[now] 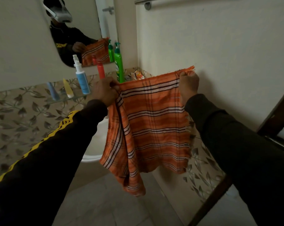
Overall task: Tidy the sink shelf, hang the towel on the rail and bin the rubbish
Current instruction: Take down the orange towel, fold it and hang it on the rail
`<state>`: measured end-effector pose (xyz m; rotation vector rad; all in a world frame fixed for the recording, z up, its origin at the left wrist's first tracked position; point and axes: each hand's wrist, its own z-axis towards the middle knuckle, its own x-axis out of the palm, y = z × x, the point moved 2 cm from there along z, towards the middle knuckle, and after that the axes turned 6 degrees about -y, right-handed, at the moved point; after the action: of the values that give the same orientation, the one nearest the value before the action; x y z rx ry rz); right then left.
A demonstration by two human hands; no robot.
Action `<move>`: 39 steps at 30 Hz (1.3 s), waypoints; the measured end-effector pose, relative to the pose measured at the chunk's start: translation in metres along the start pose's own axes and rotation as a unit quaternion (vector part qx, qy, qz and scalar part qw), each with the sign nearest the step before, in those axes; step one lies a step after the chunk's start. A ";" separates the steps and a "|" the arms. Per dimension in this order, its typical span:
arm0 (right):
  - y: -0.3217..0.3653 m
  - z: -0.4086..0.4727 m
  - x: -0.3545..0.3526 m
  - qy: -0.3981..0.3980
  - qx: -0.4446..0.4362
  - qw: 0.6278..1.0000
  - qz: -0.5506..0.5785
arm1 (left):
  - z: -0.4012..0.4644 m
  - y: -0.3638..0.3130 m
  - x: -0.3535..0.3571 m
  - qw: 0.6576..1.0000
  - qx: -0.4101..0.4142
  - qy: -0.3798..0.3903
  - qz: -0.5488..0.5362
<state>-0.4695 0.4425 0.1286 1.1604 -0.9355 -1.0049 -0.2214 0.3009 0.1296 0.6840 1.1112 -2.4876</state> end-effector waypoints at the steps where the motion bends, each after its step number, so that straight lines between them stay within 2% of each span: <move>1: 0.000 -0.001 0.000 -0.001 -0.006 1.000 -0.004 | -0.001 0.001 0.003 0.999 -0.041 0.009 -0.030; 4: 0.005 -0.004 -0.004 -0.010 -0.018 1.000 -0.019 | -0.005 0.002 0.012 0.982 -0.129 0.032 -0.137; 7: 0.011 -0.012 -0.007 0.005 -0.046 0.998 -0.050 | -0.009 -0.002 0.014 0.971 -0.148 0.074 -0.173; 10: 0.017 -0.033 -0.004 0.123 -0.135 0.980 -0.076 | -0.018 -0.014 0.020 0.962 -0.145 0.125 -0.193; 14: 0.022 -0.064 0.011 0.299 -0.243 0.901 -0.197 | -0.032 -0.042 0.036 0.946 -0.140 0.196 -0.215; 15: 0.024 -0.069 0.014 0.321 -0.250 0.886 -0.222 | -0.034 -0.048 0.038 0.943 -0.137 0.208 -0.221; 19: 0.028 -0.071 0.010 0.371 -0.220 0.872 -0.233 | -0.033 -0.052 0.038 0.932 -0.165 0.217 -0.238; 23: 0.023 -0.071 0.009 0.372 -0.219 0.858 -0.280 | -0.033 -0.051 0.039 0.930 -0.153 0.235 -0.236; 27: 0.020 -0.068 0.013 0.383 -0.181 0.846 -0.324 | -0.035 -0.045 0.042 0.928 -0.153 0.234 -0.245; 30: 0.017 -0.064 0.013 0.357 -0.177 0.855 -0.332 | -0.036 -0.042 0.040 0.947 -0.099 0.215 -0.217; 33: 0.014 -0.061 0.016 0.329 -0.186 0.860 -0.343 | -0.039 -0.038 0.039 0.963 -0.052 0.190 -0.185; 39: 0.012 -0.068 0.023 0.283 -0.239 0.858 -0.356 | -0.053 -0.031 0.047 0.968 -0.037 0.185 -0.167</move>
<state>-0.3968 0.4404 0.1315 1.2750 0.2580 -1.2703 -0.2596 0.3569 0.0921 1.0465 1.5583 -2.6390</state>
